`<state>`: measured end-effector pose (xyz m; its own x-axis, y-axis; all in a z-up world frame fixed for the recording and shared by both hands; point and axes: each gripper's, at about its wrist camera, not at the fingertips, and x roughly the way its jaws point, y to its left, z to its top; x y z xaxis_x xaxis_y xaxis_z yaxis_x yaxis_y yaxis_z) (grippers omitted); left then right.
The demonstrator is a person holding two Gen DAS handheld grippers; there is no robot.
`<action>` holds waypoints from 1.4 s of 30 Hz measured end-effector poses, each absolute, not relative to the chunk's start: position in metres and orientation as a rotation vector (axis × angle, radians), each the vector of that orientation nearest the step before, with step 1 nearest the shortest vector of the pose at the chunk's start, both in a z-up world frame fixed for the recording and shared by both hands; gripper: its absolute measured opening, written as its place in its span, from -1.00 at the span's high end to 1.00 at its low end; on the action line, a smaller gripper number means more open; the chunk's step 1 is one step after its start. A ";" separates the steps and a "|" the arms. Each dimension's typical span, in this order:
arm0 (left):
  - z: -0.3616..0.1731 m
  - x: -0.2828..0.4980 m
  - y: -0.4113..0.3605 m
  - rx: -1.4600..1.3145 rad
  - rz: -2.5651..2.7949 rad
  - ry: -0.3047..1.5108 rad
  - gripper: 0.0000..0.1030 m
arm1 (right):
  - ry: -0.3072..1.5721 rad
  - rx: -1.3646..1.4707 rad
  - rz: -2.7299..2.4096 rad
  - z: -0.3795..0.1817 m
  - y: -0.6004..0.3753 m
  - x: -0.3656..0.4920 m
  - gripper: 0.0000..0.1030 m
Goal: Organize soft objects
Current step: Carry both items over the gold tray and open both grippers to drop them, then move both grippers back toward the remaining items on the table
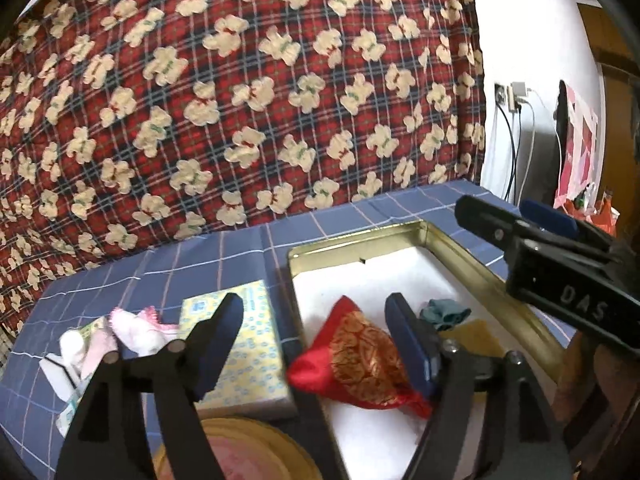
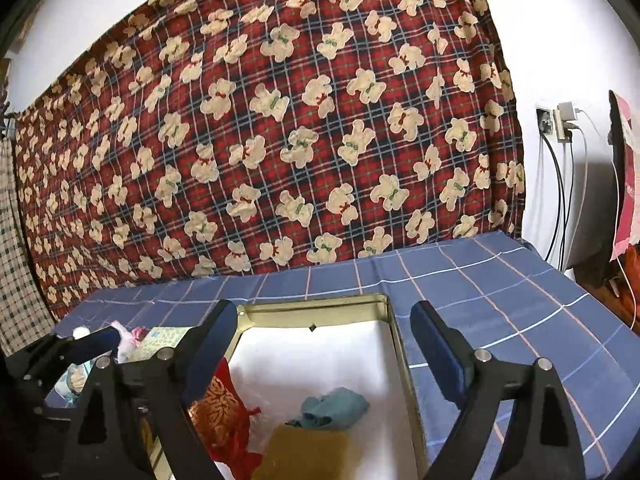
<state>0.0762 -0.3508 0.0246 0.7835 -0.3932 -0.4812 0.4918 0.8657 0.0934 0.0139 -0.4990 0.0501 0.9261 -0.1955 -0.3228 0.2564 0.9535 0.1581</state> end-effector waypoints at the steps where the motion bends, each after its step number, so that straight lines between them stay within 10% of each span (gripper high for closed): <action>1: 0.027 0.073 -0.344 0.213 -0.474 0.456 -0.54 | 0.301 0.202 -0.231 0.051 -0.498 0.012 -0.75; 13: 0.029 0.067 -0.218 0.187 -0.228 0.366 -0.85 | 0.234 0.168 -0.080 0.057 -0.431 0.002 -0.75; 31: -0.042 0.146 -0.135 0.157 -0.184 0.723 -0.84 | 0.320 0.020 0.132 0.029 -0.315 0.032 -0.75; 34: -0.046 0.151 -0.136 0.156 -0.221 0.760 -0.53 | 0.331 0.010 0.140 0.027 -0.309 0.036 -0.75; 36: -0.046 0.151 -0.139 0.168 -0.239 0.761 0.04 | 0.340 0.006 0.144 0.024 -0.305 0.039 -0.75; 42: -0.043 0.135 -0.144 0.210 -0.271 0.709 0.53 | 0.350 -0.012 0.168 0.023 -0.290 0.043 -0.75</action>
